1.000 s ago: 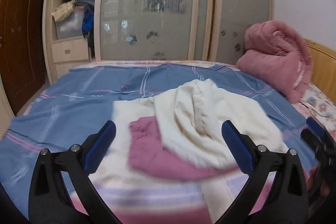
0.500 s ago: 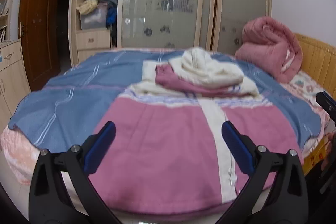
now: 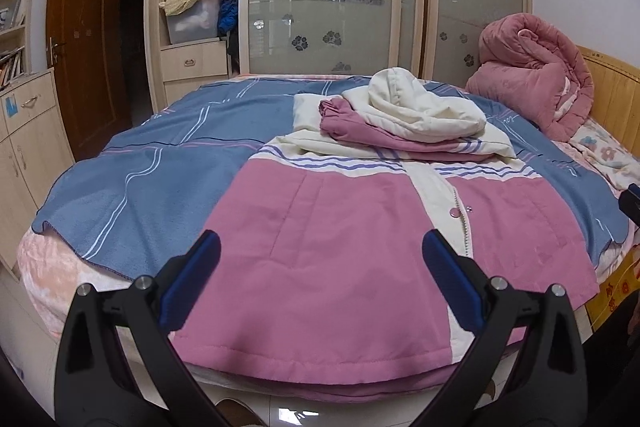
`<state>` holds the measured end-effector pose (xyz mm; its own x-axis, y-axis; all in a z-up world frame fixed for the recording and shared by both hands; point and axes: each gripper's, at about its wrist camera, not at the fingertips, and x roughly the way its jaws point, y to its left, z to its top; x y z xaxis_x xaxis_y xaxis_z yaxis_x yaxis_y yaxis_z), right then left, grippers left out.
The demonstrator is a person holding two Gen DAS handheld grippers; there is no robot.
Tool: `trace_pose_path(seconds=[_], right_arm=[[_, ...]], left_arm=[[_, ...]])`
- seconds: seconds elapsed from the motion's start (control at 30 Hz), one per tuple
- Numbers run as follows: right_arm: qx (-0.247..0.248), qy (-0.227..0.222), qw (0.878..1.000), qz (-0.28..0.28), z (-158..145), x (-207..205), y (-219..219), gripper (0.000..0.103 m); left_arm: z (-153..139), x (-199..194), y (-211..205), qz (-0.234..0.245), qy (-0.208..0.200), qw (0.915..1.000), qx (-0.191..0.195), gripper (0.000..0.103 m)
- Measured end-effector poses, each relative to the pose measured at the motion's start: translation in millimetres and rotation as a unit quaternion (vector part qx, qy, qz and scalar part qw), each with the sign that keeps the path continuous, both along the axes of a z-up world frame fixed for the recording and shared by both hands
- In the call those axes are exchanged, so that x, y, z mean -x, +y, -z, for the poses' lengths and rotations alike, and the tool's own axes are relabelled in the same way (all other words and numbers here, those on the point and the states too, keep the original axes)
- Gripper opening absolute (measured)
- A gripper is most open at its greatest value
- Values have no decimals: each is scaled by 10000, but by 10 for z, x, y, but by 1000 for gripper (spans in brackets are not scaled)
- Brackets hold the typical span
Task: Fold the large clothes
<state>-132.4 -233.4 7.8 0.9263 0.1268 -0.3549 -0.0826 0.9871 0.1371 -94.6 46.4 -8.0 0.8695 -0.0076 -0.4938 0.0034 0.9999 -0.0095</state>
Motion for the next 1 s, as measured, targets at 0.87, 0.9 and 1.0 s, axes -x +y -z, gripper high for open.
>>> trace_pose_path(seconds=[0.87,0.9,1.0], right_arm=[[166,-39,9999,-31,35,-28,66,102],[165,-37,9999,-37,38,-27,68,102],[172,-38,9998,-30,38,-29,69,102]], left_arm=[[-4,15,-33,135,21,9999,35,101],[-5,17,-31,147,27,9999,44,101],[-15,29,-28,159,0,9999,38,101]])
